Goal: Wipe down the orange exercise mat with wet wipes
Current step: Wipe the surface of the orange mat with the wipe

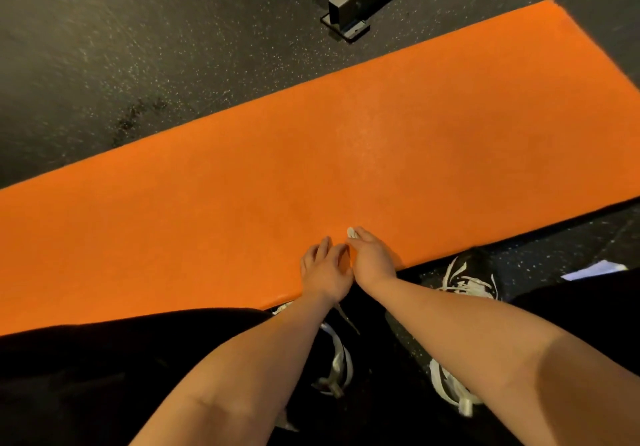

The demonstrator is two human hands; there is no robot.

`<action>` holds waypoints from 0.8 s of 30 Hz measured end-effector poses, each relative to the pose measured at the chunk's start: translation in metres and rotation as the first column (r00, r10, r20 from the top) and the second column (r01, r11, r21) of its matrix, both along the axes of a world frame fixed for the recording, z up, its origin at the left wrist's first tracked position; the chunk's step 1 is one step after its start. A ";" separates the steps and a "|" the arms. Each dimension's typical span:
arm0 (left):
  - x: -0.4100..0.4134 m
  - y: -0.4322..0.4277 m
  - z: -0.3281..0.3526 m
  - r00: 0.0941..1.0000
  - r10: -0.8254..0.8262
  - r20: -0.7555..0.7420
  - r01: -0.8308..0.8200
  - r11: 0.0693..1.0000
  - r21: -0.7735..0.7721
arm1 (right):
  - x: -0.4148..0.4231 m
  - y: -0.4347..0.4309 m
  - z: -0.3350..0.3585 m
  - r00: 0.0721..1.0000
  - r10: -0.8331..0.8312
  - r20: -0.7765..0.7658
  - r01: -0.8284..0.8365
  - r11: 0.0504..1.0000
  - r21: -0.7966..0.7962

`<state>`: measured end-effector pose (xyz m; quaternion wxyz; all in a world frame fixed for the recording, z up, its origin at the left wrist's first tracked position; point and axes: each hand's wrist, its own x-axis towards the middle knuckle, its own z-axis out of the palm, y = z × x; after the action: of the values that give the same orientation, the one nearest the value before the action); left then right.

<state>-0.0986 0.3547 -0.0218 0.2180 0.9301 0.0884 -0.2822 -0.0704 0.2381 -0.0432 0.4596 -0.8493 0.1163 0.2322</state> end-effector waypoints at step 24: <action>-0.011 -0.008 0.013 0.964 0.087 0.252 -0.065 0.993 -0.094 | 0.005 -0.024 0.054 0.930 0.369 -0.001 -0.339 0.853 -0.396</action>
<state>-0.1095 0.3471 -0.0092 0.2777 0.9445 0.0828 -0.1547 -0.0655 0.2140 0.0113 0.2351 -0.9383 -0.0153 0.2530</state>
